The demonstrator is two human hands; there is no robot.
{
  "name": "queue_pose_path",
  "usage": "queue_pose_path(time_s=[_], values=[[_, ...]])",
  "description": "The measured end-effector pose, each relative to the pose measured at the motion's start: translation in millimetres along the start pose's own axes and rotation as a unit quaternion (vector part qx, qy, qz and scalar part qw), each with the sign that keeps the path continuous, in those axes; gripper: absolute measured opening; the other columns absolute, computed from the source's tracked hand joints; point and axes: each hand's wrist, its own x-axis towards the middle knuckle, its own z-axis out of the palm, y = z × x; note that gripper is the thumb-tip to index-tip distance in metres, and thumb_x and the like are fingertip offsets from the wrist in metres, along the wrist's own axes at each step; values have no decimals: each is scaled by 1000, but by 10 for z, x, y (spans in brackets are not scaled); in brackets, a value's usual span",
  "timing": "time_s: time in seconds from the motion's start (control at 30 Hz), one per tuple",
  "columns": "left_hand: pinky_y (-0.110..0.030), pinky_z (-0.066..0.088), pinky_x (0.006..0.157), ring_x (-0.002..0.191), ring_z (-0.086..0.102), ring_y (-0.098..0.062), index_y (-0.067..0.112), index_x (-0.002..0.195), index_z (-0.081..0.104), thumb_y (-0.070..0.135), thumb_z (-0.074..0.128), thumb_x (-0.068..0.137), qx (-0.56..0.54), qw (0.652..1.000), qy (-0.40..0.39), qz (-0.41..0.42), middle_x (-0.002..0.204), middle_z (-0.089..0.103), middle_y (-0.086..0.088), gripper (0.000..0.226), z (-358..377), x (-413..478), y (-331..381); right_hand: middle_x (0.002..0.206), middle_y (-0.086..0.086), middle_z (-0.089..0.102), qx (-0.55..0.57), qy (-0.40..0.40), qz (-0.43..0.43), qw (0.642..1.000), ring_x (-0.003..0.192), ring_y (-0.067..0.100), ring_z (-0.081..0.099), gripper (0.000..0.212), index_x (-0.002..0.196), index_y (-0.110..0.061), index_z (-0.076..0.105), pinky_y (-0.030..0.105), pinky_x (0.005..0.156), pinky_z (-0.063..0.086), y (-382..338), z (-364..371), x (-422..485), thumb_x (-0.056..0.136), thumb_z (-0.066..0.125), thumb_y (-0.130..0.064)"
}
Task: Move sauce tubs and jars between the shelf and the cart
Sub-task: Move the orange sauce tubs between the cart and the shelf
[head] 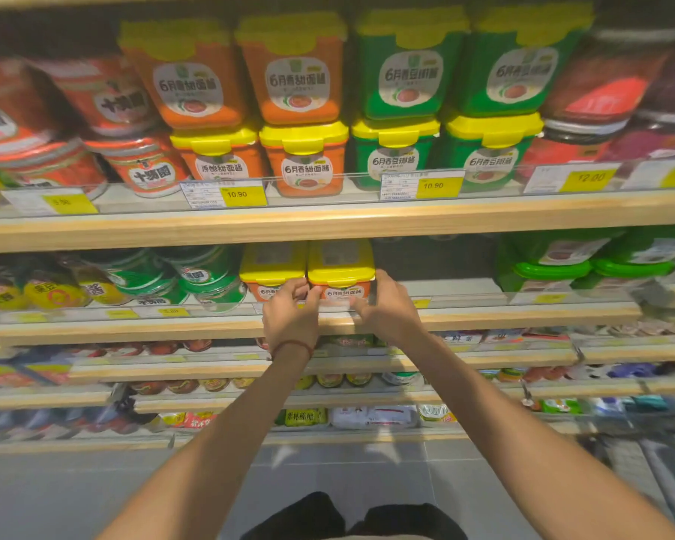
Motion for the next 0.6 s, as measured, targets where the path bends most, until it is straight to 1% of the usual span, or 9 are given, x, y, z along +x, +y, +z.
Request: queue_pose_path(time_s=[0.03, 0.13, 0.2, 0.27, 0.33, 0.4, 0.5, 0.53, 0.6], values=[[-30, 52, 87, 101, 67, -16, 22, 115, 71, 38, 67, 92, 13, 1000, -5, 11, 101, 73, 10, 28, -41, -39, 1, 120, -2, 65, 0, 6, -9, 1000, 109, 21, 60, 30, 126, -25, 57, 38, 91, 53, 11, -27, -59, 98, 65, -29], [-33, 52, 82, 94, 65, -22, 17, 107, 68, 35, 54, 94, 88, 988, -2, 127, 99, 70, 3, 27, -124, -146, -70, 128, 3, 68, -17, 24, -69, 997, 116, 26, 62, 35, 132, -16, 64, 35, 93, 51, 62, -84, -303, 97, 62, -15], [-33, 49, 85, 98, 62, -24, 16, 109, 67, 33, 55, 95, 140, 977, -47, 152, 105, 67, -1, 25, -164, -207, -50, 129, 6, 69, -47, 33, -90, 994, 117, 26, 63, 36, 131, -13, 68, 35, 94, 51, 70, -138, -488, 96, 61, -8], [-34, 49, 90, 107, 60, -22, 22, 119, 66, 35, 58, 95, 164, 970, -99, 148, 117, 64, 1, 29, -193, -267, -18, 118, 6, 73, -76, 46, -105, 990, 109, 27, 66, 27, 117, -11, 73, 40, 88, 55, 77, -171, -666, 96, 59, -4], [-36, 50, 95, 116, 59, -20, 24, 127, 63, 41, 57, 97, 201, 949, -138, 202, 127, 63, 2, 36, -217, -335, -43, 107, 4, 73, -124, 50, -96, 986, 100, 27, 66, 21, 103, -13, 72, 39, 77, 55, 105, -179, -824, 95, 54, -5], [-38, 53, 92, 115, 61, -23, 22, 128, 63, 43, 56, 97, 216, 927, -167, 259, 127, 65, 0, 38, -229, -409, -52, 116, 4, 72, -164, 65, -71, 982, 107, 26, 65, 25, 115, -14, 71, 39, 84, 54, 162, -178, -985, 96, 55, -12], [-39, 54, 81, 104, 63, -24, 23, 122, 63, 51, 50, 97, 279, 885, -211, 308, 115, 66, 1, 39, -209, -527, -29, 131, 6, 69, -198, 81, -38, 976, 121, 25, 62, 37, 134, -14, 65, 38, 98, 52, 238, -195, -1243, 99, 61, -26], [-38, 53, 78, 103, 63, -24, 24, 118, 62, 53, 47, 98, 297, 870, -229, 320, 112, 65, 2, 39, -199, -585, -32, 133, 6, 68, -201, 82, -26, 976, 124, 26, 61, 41, 137, -14, 64, 40, 100, 52, 259, -201, -1336, 98, 61, -28], [-37, 51, 76, 100, 64, -24, 22, 111, 61, 52, 47, 98, 293, 857, -269, 327, 107, 65, 1, 36, -185, -701, -51, 134, 6, 69, -215, 91, 2, 972, 126, 26, 60, 42, 137, -16, 64, 41, 98, 54, 323, -190, -1518, 98, 61, -32]])
